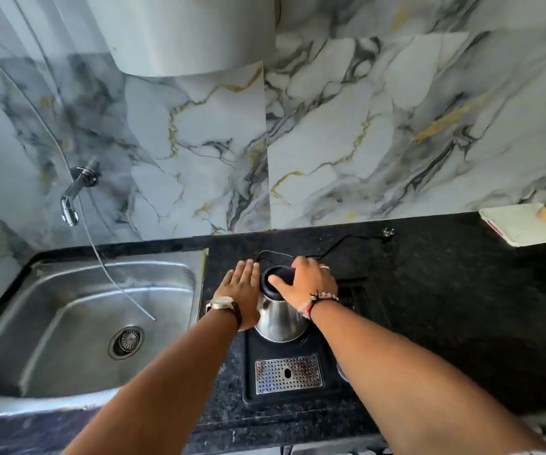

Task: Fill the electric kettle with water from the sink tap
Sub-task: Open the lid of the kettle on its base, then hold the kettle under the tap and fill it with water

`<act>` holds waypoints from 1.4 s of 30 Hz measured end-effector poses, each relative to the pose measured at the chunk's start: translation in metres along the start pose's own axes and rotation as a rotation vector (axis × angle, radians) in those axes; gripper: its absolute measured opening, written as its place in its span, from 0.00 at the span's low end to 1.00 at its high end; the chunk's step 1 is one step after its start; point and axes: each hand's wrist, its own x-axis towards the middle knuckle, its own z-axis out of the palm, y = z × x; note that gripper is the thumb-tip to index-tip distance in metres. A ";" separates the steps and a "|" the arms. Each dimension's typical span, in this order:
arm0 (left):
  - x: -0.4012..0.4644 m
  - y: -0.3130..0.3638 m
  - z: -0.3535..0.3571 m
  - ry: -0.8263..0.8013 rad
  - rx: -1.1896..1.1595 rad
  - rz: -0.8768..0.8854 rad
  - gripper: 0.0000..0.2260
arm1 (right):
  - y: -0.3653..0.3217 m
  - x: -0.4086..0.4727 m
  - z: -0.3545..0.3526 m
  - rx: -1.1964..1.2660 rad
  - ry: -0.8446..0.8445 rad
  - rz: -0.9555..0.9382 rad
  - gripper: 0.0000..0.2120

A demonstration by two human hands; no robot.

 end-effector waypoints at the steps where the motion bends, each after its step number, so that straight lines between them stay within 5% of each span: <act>1: 0.000 0.002 0.003 0.010 -0.005 -0.006 0.45 | -0.001 0.001 0.003 -0.049 0.003 0.027 0.41; 8: -0.001 0.001 0.009 -0.015 -0.057 -0.043 0.50 | -0.004 0.011 0.003 0.031 -0.009 0.062 0.31; 17: 0.000 -0.005 0.012 -0.008 -0.092 -0.003 0.50 | 0.049 0.005 0.014 0.730 0.226 0.198 0.04; 23: 0.005 -0.009 0.018 -0.001 -0.068 0.013 0.46 | 0.083 0.006 0.049 0.791 0.136 0.201 0.24; 30: 0.010 -0.019 0.014 0.041 -0.065 -0.004 0.41 | 0.062 0.021 0.056 0.882 0.277 0.191 0.27; 42: -0.020 -0.110 -0.024 0.160 -0.163 -0.136 0.46 | -0.049 0.049 0.040 0.879 0.257 0.064 0.32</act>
